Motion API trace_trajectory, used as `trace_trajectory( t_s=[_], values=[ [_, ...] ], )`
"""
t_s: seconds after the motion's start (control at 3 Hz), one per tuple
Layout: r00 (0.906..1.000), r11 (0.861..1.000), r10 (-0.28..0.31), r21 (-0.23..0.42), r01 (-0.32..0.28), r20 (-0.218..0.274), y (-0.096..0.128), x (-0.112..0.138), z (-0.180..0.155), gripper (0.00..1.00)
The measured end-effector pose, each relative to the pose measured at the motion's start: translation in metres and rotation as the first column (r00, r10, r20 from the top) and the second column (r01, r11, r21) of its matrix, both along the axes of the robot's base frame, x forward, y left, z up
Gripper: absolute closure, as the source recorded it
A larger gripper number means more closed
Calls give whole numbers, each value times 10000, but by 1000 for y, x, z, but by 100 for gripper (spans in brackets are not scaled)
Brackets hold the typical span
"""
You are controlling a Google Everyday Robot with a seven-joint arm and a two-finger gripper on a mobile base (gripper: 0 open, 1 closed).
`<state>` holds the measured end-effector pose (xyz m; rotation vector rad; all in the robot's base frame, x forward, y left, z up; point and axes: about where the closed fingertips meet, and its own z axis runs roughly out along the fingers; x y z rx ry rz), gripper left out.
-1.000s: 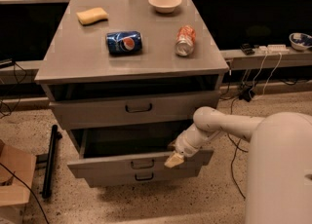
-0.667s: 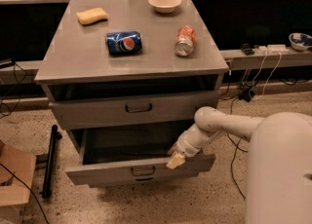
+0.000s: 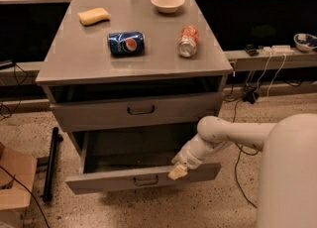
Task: Open middle drawer
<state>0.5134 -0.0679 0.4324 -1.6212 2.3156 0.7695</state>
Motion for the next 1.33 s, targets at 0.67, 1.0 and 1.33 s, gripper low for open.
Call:
trace_trajectory(
  t_s=[0.67,1.0,1.33],
  values=[
    [9986,9971,490,-580,-500,-184,-1,-7,0,0],
    [9888,9893,387,-1334,-581,-1443,-26,-40,-20,19],
    [9888,9893,387,-1335,-582,-1443,-26,-39,-16,42]
  ],
)
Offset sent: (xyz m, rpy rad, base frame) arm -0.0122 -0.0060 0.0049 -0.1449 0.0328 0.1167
